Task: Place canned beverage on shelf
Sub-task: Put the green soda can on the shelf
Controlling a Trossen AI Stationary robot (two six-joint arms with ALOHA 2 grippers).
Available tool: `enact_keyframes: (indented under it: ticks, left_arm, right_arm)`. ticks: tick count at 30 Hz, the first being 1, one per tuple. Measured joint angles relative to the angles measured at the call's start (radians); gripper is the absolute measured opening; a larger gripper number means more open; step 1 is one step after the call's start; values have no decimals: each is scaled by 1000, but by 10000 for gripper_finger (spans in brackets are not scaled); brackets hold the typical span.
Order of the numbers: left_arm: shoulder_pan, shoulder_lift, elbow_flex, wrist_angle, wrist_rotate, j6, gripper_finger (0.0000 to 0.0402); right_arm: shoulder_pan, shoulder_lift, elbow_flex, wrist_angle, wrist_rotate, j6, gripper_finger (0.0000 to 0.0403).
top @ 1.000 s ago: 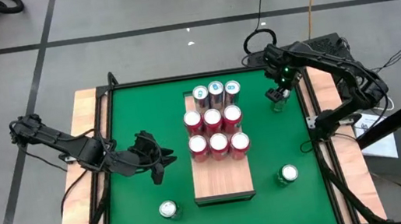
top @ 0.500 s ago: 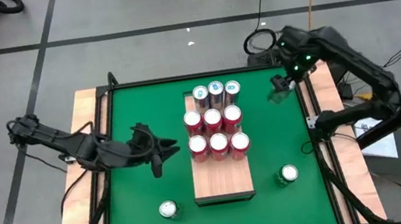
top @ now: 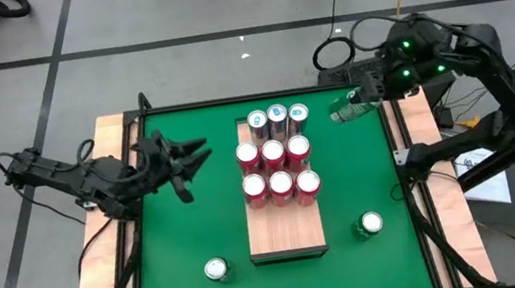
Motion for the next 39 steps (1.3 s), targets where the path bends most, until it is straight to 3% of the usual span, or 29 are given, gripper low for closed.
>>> enact_keyframes:
  ticks: [9,14,18,29,39]
  left_arm:
    - [-14,-16,0,28,-7,104,136]
    - [-29,-12,0,28,62,152,143]
    - [-38,-10,0,26,99,167,182]
    - [-45,32,0,105,114,422,353]
    - [-45,104,0,133,146,447,377]
  right_arm:
    - [179,46,24,184,0,145,301]
    - [244,74,25,302,24,180,301]
    - [291,94,25,405,24,203,301]
    - [444,188,25,576,104,241,301]
    - [516,305,25,817,105,255,302]
